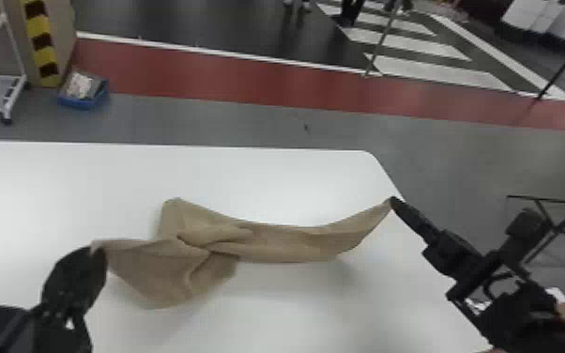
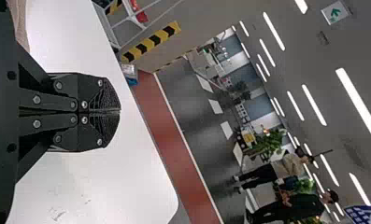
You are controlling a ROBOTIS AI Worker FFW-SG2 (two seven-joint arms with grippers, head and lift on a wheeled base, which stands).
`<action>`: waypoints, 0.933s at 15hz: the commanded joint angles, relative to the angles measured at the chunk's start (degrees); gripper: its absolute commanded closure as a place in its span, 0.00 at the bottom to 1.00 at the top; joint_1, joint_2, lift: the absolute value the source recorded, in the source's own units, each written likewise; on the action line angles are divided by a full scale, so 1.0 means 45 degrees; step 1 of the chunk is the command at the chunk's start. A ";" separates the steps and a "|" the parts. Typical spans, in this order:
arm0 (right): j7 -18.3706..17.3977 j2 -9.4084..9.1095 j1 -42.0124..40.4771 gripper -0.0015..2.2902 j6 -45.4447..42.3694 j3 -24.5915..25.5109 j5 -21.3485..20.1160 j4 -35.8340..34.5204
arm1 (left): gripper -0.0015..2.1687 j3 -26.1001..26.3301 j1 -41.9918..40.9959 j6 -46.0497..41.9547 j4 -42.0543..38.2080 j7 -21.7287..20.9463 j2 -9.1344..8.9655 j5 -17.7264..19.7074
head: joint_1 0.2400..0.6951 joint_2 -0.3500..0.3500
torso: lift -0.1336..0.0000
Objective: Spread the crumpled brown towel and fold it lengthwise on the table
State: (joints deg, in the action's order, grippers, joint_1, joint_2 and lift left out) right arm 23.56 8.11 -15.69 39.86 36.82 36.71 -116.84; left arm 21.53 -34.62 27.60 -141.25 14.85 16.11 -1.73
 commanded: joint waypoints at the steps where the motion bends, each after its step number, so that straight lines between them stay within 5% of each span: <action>1: 0.0038 0.0580 0.0849 0.63 0.1719 0.0608 0.0006 -0.0129 | 0.66 -0.0643 0.0017 -0.0087 -0.1112 0.0060 -0.0064 0.0150 | 1.00 0.00 | 0.07; 3: 0.0117 0.1381 0.1006 0.63 0.2344 0.0627 -0.0815 -0.0129 | 0.66 -0.1112 -0.0042 -0.0087 -0.1698 0.0178 -0.0005 0.0365 | 1.00 0.00 | 0.07; 6: 0.0351 0.1440 0.1299 0.63 0.2031 0.1135 -0.1127 -0.0012 | 0.66 -0.1678 -0.0237 -0.0243 -0.2069 0.0431 -0.0025 0.0775 | 1.00 0.00 | 0.07; 11: 0.0449 0.2201 0.1767 0.63 0.2891 0.2229 -0.0541 0.0027 | 0.66 -0.2205 -0.0276 -0.0204 -0.2870 0.0490 0.0034 0.1048 | 0.99 0.00 | 0.07; 14: 0.0312 0.2436 0.2451 0.63 0.2852 0.2053 -0.1107 0.0828 | 0.66 -0.2655 0.0153 -0.0165 -0.2518 0.0353 0.0093 0.1595 | 0.92 0.00 | 0.07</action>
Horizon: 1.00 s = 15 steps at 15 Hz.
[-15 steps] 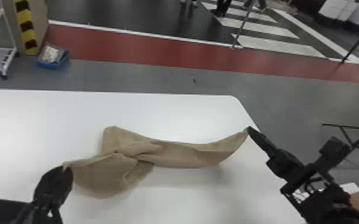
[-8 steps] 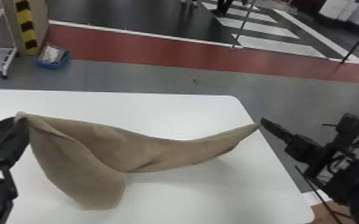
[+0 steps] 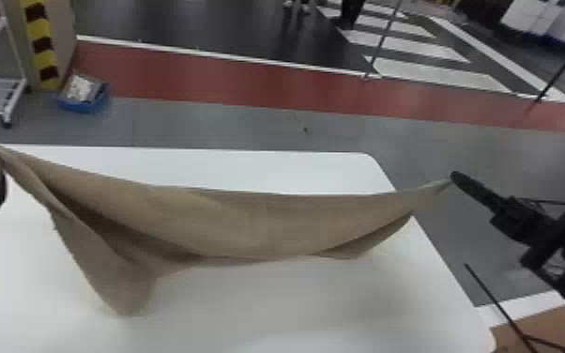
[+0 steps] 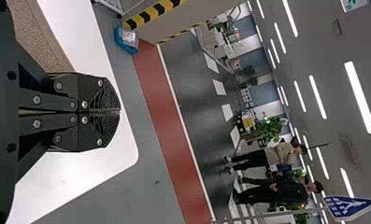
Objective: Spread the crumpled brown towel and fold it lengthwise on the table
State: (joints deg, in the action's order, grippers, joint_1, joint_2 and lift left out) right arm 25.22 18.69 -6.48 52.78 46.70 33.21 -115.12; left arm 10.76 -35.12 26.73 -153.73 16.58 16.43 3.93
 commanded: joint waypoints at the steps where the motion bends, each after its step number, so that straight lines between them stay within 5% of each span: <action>1: -0.0194 0.0085 0.0952 0.63 -0.0096 -0.0416 -0.0720 0.1012 | 0.66 -0.0516 0.0637 0.0144 0.0686 -0.0071 -0.0058 0.0591 | 0.91 0.00 | 0.07; 6: -0.0213 0.0007 0.4487 0.63 -0.1190 -0.3073 -0.2771 0.4254 | 0.66 -0.1844 0.4309 0.0183 0.4416 -0.0325 -0.0176 0.2583 | 0.87 0.00 | 0.07; 8: -0.0272 -0.0052 0.6167 0.63 -0.2128 -0.3913 -0.3044 0.6090 | 0.66 -0.1981 0.6340 -0.0051 0.6467 -0.0599 -0.0156 0.3364 | 0.80 0.08 | 0.07; 11: -0.0272 -0.0306 0.7749 0.63 -0.3924 -0.4479 -0.2908 0.7906 | 0.66 -0.2000 0.9094 -0.0090 0.9143 -0.1048 -0.0156 0.4223 | 0.67 0.17 | 0.07; 15: -0.0369 -0.1067 0.8003 0.63 -0.4471 -0.4225 -0.2224 0.7711 | 0.66 -0.2137 1.1653 -0.0129 1.1272 -0.1399 -0.0039 0.5864 | 0.45 0.26 | 0.07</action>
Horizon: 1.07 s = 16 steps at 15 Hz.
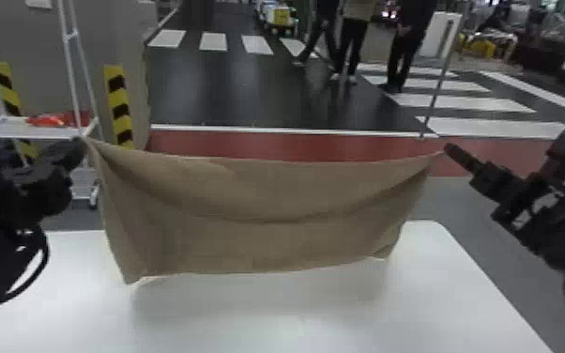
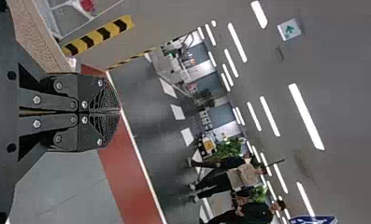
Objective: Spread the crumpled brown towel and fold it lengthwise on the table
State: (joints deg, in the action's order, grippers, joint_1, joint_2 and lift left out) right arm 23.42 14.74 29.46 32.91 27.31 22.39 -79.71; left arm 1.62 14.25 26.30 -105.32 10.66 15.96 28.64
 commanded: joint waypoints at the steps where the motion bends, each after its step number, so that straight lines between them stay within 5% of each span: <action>1: 0.0127 -0.0092 -0.0297 0.63 -0.0057 0.0142 0.0375 -0.0391 | 0.66 -0.0184 0.0642 -0.0110 0.0416 -0.0221 0.0223 0.0472 | 0.42 0.27 | 0.07; 5: 0.0849 0.1139 -0.2660 0.63 0.0802 0.1724 0.2523 -0.1465 | 0.66 -0.1317 -0.2620 -0.0344 -0.2319 -0.1061 0.0828 0.1175 | 0.37 0.28 | 0.07; 7: 0.1474 0.1568 -0.4945 0.63 0.1740 0.2467 0.3812 -0.2344 | 0.66 -0.1923 -0.5100 -0.0344 -0.3686 -0.2018 0.0692 0.1019 | 0.48 0.22 | 0.07; 9: 0.2021 0.1471 -0.6742 0.63 0.1857 0.3092 0.4359 -0.3204 | 0.66 -0.2177 -0.6897 -0.0422 -0.4213 -0.2760 0.0320 0.0628 | 0.64 0.18 | 0.07; 10: 0.2197 0.1353 -0.7348 0.63 0.1896 0.3326 0.4476 -0.3360 | 0.66 -0.2294 -0.7659 -0.0461 -0.4350 -0.3307 -0.0031 0.0413 | 0.80 0.15 | 0.07; 12: 0.2412 0.1314 -0.7934 0.63 0.2169 0.3775 0.4652 -0.3438 | 0.66 -0.2274 -0.8596 -0.0500 -0.4487 -0.3854 -0.0578 -0.0700 | 0.95 0.11 | 0.07; 16: 0.2705 0.1256 -0.8168 0.63 0.3224 0.4908 0.5180 -0.3536 | 0.66 -0.2587 -0.9846 -0.0774 -0.5131 -0.4147 -0.0930 -0.0739 | 1.00 0.03 | 0.07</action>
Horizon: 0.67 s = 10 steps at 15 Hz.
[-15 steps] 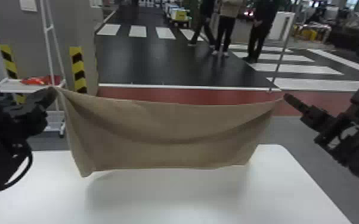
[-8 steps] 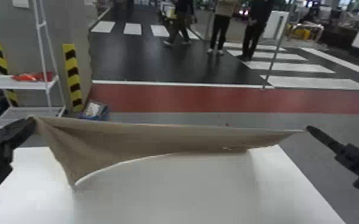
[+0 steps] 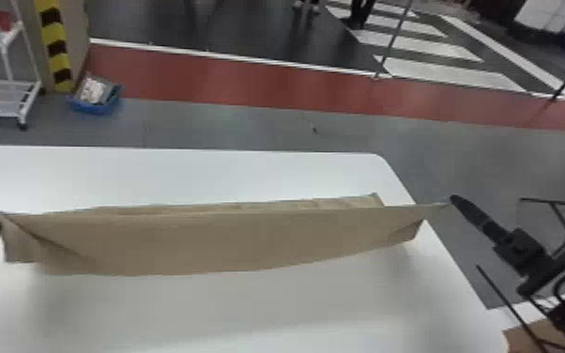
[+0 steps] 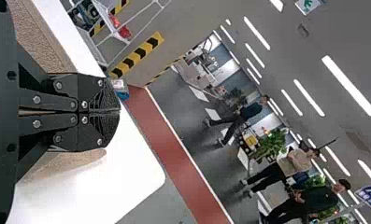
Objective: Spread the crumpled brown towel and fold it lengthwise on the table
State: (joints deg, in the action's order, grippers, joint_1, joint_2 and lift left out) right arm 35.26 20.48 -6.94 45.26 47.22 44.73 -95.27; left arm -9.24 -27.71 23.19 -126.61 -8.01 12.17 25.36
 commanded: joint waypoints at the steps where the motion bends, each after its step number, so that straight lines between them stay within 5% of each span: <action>1: 0.0095 0.0000 -0.0137 0.63 0.0638 0.0756 0.0413 -0.0098 | 0.66 -0.0252 -0.0892 -0.0084 -0.0770 -0.0056 -0.0087 -0.0012 | 1.00 0.02 | 0.07; 10: 0.0583 -0.0078 -0.0527 0.63 0.2981 0.2084 0.1428 -0.0313 | 0.66 -0.1853 -0.2162 0.4409 -0.2742 -0.1618 -0.0692 0.0125 | 1.00 0.00 | 0.07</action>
State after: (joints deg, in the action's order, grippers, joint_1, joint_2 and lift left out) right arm 37.80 20.13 -9.34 56.61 55.38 49.35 -96.10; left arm -16.47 -37.42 38.40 -137.87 -14.84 9.35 25.88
